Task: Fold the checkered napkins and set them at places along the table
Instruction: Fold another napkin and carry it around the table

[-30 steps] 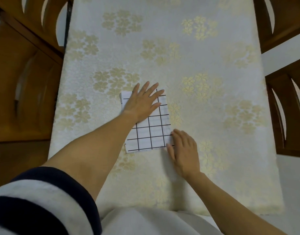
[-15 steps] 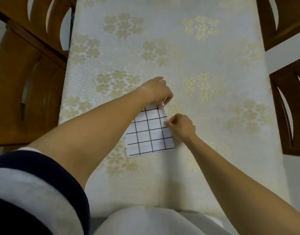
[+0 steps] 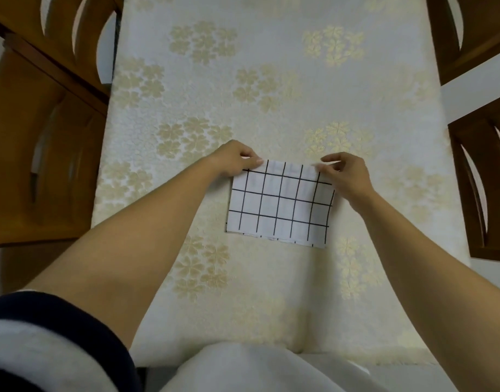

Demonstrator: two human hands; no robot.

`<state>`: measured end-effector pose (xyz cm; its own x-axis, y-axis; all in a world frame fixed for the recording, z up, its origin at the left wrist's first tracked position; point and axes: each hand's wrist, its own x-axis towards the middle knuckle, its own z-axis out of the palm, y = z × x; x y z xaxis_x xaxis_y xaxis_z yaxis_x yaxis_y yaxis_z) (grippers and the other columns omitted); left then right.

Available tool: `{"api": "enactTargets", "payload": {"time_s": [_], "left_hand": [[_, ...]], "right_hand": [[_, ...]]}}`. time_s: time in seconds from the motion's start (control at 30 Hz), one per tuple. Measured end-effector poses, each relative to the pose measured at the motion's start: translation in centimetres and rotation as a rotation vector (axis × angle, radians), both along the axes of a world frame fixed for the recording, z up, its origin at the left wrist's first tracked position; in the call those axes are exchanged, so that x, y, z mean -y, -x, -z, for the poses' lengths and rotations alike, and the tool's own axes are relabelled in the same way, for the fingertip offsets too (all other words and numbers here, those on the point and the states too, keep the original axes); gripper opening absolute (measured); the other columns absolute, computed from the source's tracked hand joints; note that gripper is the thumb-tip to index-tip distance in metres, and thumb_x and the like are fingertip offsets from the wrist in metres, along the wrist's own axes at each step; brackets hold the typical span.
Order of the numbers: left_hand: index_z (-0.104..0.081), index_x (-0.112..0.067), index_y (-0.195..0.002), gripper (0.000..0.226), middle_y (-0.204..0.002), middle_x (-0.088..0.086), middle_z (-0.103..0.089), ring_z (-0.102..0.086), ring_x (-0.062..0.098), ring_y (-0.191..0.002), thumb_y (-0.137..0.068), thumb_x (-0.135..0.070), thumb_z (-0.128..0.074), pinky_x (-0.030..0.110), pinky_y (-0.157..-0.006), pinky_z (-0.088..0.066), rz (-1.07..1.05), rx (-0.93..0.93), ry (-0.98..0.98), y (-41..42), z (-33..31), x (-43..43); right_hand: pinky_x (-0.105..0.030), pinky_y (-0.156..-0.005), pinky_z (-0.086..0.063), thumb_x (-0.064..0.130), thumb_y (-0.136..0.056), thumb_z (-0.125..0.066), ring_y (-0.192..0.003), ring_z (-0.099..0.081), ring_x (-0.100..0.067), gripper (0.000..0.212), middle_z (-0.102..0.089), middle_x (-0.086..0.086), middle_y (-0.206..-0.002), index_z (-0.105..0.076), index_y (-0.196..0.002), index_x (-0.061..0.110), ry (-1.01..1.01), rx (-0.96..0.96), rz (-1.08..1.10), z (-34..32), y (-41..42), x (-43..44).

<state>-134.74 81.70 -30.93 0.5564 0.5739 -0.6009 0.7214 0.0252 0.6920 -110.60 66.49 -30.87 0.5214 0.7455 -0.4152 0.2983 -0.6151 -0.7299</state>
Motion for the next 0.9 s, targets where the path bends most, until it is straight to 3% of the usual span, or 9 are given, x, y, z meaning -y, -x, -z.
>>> {"api": "enactTargets", "payload": {"time_s": [0.13,0.23,0.33,0.43,0.5,0.63,0.73,0.9], "left_hand": [[-0.077,-0.016,-0.108,0.023,-0.122,0.001,-0.071,-0.060,0.016,-0.120,-0.097,-0.034,-0.067,0.027,-0.093,-0.041,-0.138,0.005,-0.090,0.8,0.8,1.2],[-0.075,-0.013,-0.111,0.027,-0.122,0.002,-0.070,-0.059,0.016,-0.120,-0.097,-0.034,-0.067,0.024,-0.090,-0.038,-0.175,-0.003,-0.166,0.8,0.7,2.3],[-0.062,-0.013,-0.130,0.036,-0.131,0.007,-0.057,-0.052,0.019,-0.123,-0.099,-0.032,-0.064,0.025,-0.096,-0.041,-0.219,-0.001,-0.427,0.9,0.9,4.1],[-0.053,-0.012,-0.141,0.039,-0.141,0.009,-0.051,-0.043,0.026,-0.133,-0.102,-0.020,-0.055,0.038,-0.113,-0.038,-0.216,-0.022,-0.792,0.0,1.9,7.2],[-0.044,-0.009,-0.149,0.046,-0.154,0.009,-0.044,-0.033,0.027,-0.146,-0.104,-0.013,-0.048,0.040,-0.124,-0.024,-0.093,-0.016,-0.798,-1.4,2.9,9.5],[-0.010,-0.015,-0.162,0.055,-0.171,0.000,-0.006,0.003,0.021,-0.157,-0.111,-0.026,-0.026,0.037,-0.128,0.001,0.126,-0.201,-0.711,-1.9,5.3,12.0],[0.008,-0.023,-0.162,0.057,-0.170,-0.005,0.012,0.013,0.021,-0.156,-0.110,-0.038,-0.013,0.042,-0.127,0.004,0.210,-0.333,-0.795,-0.9,6.0,12.4],[0.014,-0.031,-0.160,0.063,-0.168,-0.007,0.018,0.016,0.020,-0.156,-0.106,-0.055,-0.006,0.046,-0.127,0.003,0.190,-0.372,-0.791,0.8,5.7,11.7]], "right_hand": [[-0.012,-0.051,-0.045,0.030,-0.090,-0.075,-0.073,-0.062,-0.007,0.026,-0.072,-0.003,-0.093,-0.068,-0.112,0.017,-0.025,0.035,0.028,1.1,0.3,-0.2],[-0.030,-0.080,-0.054,0.031,-0.094,-0.069,-0.095,-0.065,-0.015,0.030,-0.070,-0.004,-0.108,-0.064,-0.119,0.016,0.000,0.138,0.048,1.4,1.1,-0.7],[-0.045,-0.107,-0.037,0.036,-0.100,-0.057,-0.130,-0.048,-0.031,0.044,-0.056,-0.009,-0.139,-0.053,-0.138,0.016,0.015,0.594,-0.048,1.3,2.9,-0.8],[-0.050,-0.121,-0.024,0.029,-0.104,-0.044,-0.145,-0.034,-0.034,0.051,-0.041,-0.014,-0.155,-0.040,-0.151,0.008,-0.182,0.712,-0.251,1.5,7.1,0.1],[-0.050,-0.124,-0.017,0.027,-0.107,-0.031,-0.150,-0.026,-0.033,0.053,-0.033,-0.013,-0.161,-0.033,-0.155,0.005,-0.206,0.645,-0.369,2.7,9.9,1.2],[-0.048,-0.125,-0.012,0.039,-0.108,-0.013,-0.156,-0.007,-0.025,0.061,-0.015,-0.008,-0.168,-0.018,-0.160,0.008,-0.013,0.594,-0.467,5.7,11.6,3.3],[-0.043,-0.127,-0.003,0.050,-0.106,-0.008,-0.156,0.005,-0.019,0.066,-0.001,-0.001,-0.170,-0.006,-0.162,0.014,0.053,0.662,-0.534,6.3,10.3,4.8],[-0.045,-0.126,0.001,0.058,-0.105,-0.006,-0.154,0.018,-0.016,0.070,0.015,0.004,-0.168,0.009,-0.161,0.020,0.175,0.702,-0.479,5.6,6.7,6.7]]}}
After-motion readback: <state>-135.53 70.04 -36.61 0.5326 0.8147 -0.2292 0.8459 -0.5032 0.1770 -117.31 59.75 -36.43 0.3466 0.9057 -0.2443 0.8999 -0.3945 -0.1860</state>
